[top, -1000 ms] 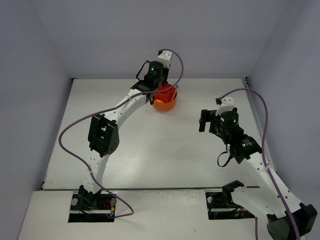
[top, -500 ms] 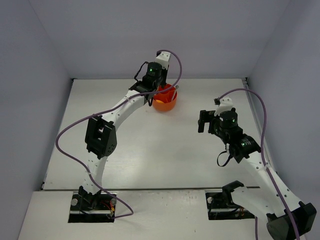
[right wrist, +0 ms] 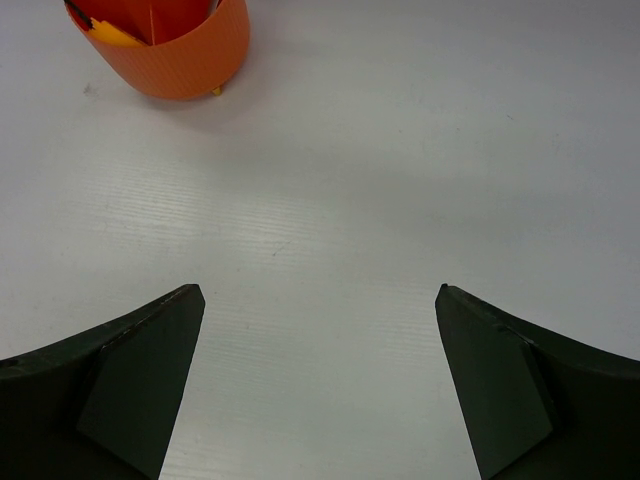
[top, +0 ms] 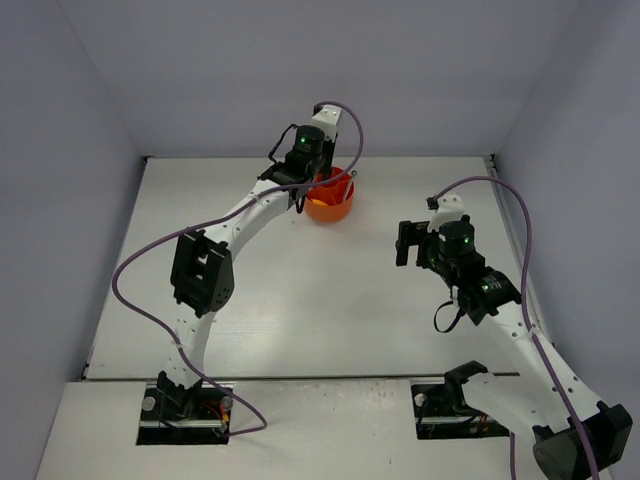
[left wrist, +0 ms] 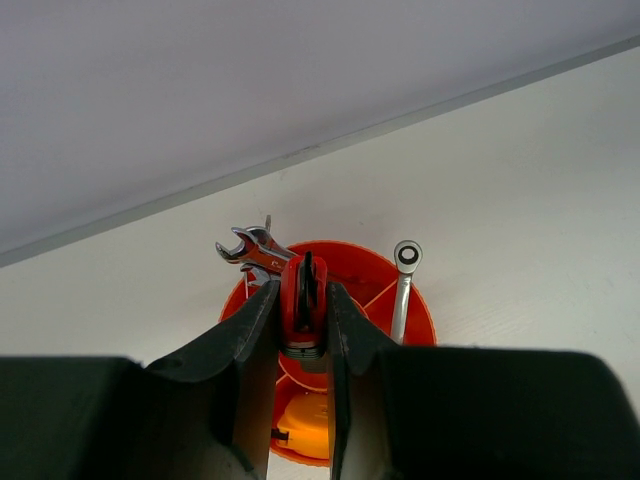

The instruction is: Sort the tools into containers

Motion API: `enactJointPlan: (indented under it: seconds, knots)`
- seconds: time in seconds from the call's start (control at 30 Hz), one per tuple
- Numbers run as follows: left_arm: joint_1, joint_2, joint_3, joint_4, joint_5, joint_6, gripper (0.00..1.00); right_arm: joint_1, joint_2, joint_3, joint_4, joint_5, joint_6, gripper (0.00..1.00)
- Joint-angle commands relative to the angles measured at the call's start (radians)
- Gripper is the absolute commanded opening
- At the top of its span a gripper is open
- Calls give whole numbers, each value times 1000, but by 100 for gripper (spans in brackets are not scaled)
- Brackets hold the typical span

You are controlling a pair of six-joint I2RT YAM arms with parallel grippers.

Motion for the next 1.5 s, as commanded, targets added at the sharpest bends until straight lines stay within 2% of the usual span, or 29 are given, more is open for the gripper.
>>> enactJointPlan:
  seconds: [0.0,0.1,0.2,0.47,0.6,0.8,0.93,1.03,1.27,1.37,1.47]
  knots:
    - [11,-13,68,71,18,-33,0,-10,14,12,44,-11,-11,99]
    - [16,2,67,81,36,-48,4,-9,19,12,43,-6,-10,99]
    - [17,13,68,83,42,-52,15,-9,15,17,43,-3,-9,99]
    - [30,20,48,82,46,-45,26,-10,0,8,42,7,-1,99]
    - [40,19,46,72,60,-46,39,-12,-8,23,39,7,0,100]
    - [40,-68,4,66,59,-47,67,-13,-12,85,13,25,-9,100]
    - [39,-218,-36,15,38,-32,75,-15,-31,163,-21,84,-23,100]
    - [42,-337,-86,-34,-9,-17,77,-17,-47,235,-56,158,-32,100]
    - [47,-744,-355,-159,-42,38,86,-17,-181,369,-76,282,-107,100]
    - [51,-888,-462,-238,-112,35,90,-17,-225,381,-80,325,-130,100]
    - [54,-1066,-591,-341,-273,13,94,-16,-279,367,-94,353,-161,100]
